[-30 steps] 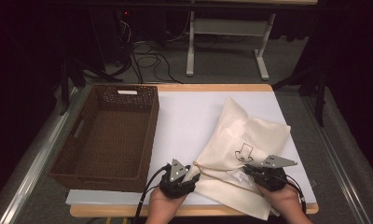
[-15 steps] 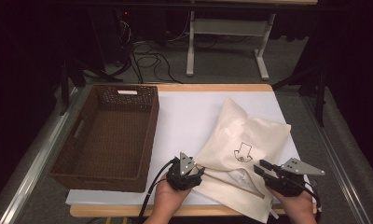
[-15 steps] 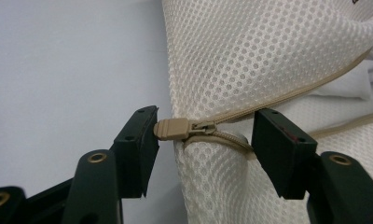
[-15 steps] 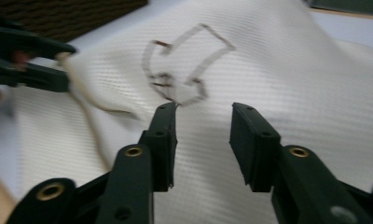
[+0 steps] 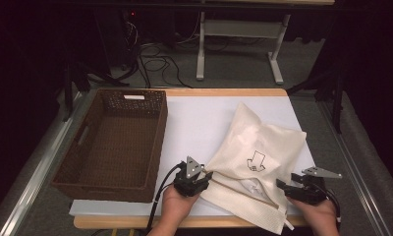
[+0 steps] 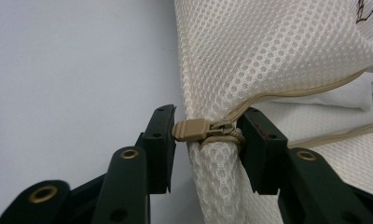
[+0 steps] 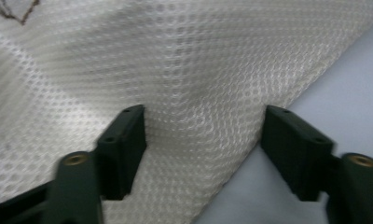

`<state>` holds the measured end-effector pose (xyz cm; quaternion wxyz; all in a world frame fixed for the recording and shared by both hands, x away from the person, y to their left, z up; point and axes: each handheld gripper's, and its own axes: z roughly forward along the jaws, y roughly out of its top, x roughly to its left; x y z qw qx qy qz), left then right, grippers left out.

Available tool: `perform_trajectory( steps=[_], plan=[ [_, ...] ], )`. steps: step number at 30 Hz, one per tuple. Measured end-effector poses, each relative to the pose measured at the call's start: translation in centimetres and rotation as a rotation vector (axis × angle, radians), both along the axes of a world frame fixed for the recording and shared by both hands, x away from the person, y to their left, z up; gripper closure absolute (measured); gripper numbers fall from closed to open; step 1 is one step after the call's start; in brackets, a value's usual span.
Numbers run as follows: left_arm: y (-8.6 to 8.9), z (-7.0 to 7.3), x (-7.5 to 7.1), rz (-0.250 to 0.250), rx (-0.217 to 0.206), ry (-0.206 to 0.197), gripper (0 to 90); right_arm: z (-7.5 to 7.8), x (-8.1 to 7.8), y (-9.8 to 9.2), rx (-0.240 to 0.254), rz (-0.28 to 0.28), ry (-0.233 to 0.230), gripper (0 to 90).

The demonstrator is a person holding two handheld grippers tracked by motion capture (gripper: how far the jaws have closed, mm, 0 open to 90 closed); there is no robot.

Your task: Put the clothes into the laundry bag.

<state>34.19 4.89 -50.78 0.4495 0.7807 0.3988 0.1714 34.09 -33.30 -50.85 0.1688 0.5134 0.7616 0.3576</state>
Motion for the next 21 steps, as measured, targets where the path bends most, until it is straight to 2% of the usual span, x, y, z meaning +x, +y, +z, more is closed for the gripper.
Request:
perform_trajectory(
  steps=[2,5,6,7,11,15,17,19,21],
  plan=[
    [0.1,-0.1,-0.1,0.001,-0.001,0.002,64.0,0.0,-0.1,0.4,-0.013,0.016,0.000,52.3],
    [0.2,-0.1,-0.5,0.006,-0.008,0.005,65.0,0.0,0.2,0.8,-0.018,0.060,-0.004,75.9],
    [0.2,-0.1,-0.8,0.006,-0.006,0.002,65.0,0.1,0.3,1.1,-0.034,0.073,-0.006,82.4],
    [0.2,-0.2,-1.0,0.007,-0.003,0.000,65.0,0.2,0.5,1.3,-0.049,0.086,-0.008,84.8],
    [0.3,-0.4,-1.9,0.010,0.007,0.007,65.0,0.5,1.5,1.5,-0.044,0.094,-0.023,86.6],
    [0.1,-0.7,-3.1,-0.006,0.007,0.015,64.1,1.1,3.0,1.0,-0.026,0.098,-0.068,86.7],
    [-0.4,-0.9,-3.8,-0.027,0.017,0.015,62.1,1.3,3.8,0.9,-0.011,0.098,-0.075,86.8],
    [-1.0,-1.0,-4.2,-0.042,0.020,0.017,61.2,1.3,4.6,0.8,-0.030,0.104,-0.087,86.7],
    [-1.4,-1.1,-4.4,-0.050,0.017,0.018,60.8,1.3,5.0,0.7,-0.029,0.102,-0.091,86.7]
  ],
)
